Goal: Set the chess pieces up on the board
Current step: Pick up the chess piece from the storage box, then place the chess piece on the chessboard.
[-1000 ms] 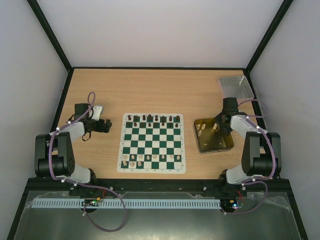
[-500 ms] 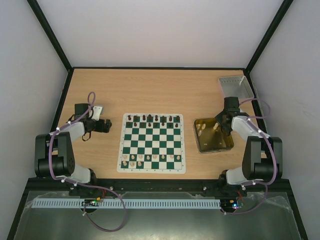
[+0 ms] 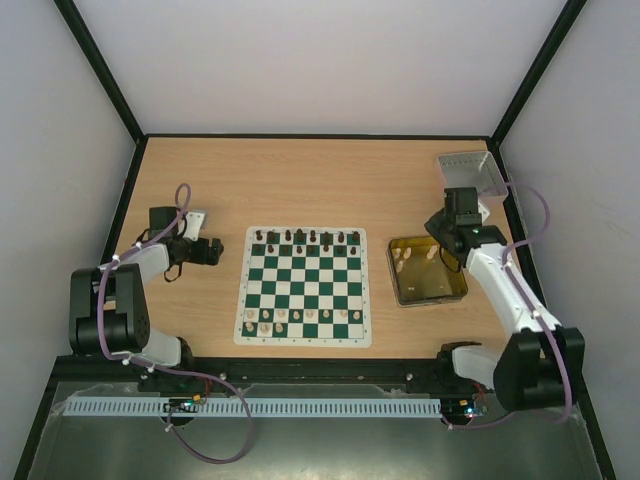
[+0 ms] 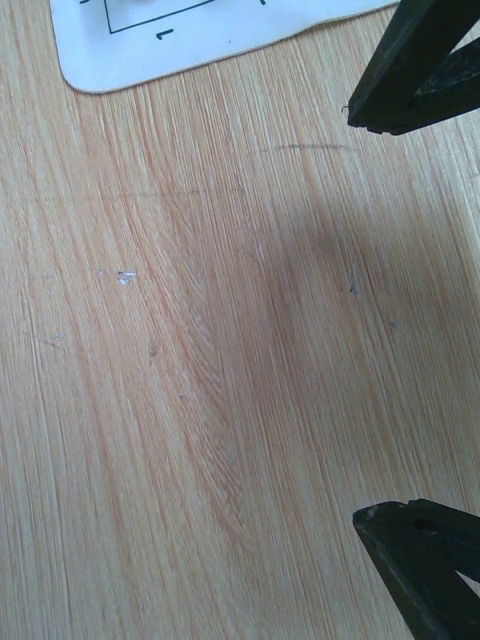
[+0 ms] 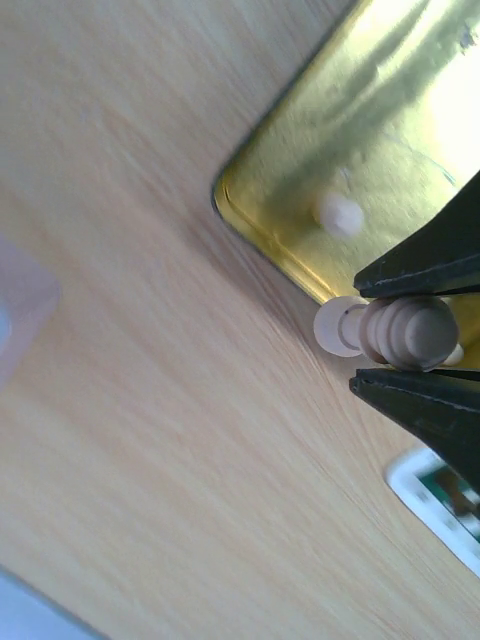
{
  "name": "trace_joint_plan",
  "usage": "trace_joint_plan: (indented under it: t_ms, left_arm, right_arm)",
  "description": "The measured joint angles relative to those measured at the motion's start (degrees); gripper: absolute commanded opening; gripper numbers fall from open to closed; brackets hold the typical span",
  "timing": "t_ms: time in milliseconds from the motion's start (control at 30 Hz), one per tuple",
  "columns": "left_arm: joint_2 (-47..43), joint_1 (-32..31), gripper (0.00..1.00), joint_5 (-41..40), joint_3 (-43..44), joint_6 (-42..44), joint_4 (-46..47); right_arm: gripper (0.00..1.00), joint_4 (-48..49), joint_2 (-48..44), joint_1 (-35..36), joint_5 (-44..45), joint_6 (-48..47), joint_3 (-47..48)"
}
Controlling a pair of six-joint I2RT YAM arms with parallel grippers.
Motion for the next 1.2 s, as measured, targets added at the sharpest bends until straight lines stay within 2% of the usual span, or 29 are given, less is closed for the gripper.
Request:
trace_joint_plan:
  t_ms: [200, 333, 567, 667, 800, 967, 1200]
  left_arm:
    - [0.0, 0.0, 1.0, -0.02, 0.0, -0.02, 0.0]
    - [0.0, 0.0, 0.99, -0.04, 0.0, -0.02, 0.0]
    - [0.0, 0.0, 1.0, -0.09, 0.0, -0.04, 0.02]
    - [0.0, 0.0, 1.0, -0.09, 0.0, -0.04, 0.02]
    - [0.0, 0.0, 0.99, -0.22, 0.0, -0.09, 0.02]
    - [0.0, 0.02, 0.99, -0.24, 0.0, -0.22, 0.04]
    - [0.0, 0.04, 1.0, -0.24, 0.0, -0.26, 0.04]
  right_arm:
    - [0.15, -5.66, -6.73, 9.51, 1.05, -0.04, 3.72]
    - [0.15, -9.97, -9.62, 20.65, 2.62, 0.44, 4.33]
    - [0.14, -13.62, -8.59, 50.23, 7.54, 7.15, 3.89]
    - [0.14, -13.97, -4.26, 61.79, 10.21, 11.06, 4.5]
    - [0.14, -13.6, 4.11, 73.26, 12.5, 14.29, 7.67]
    - [0.14, -10.47, 12.37, 81.77, 13.62, 15.23, 9.44]
    - [0.14, -5.92, 19.69, 83.36, 13.7, 14.73, 9.57]
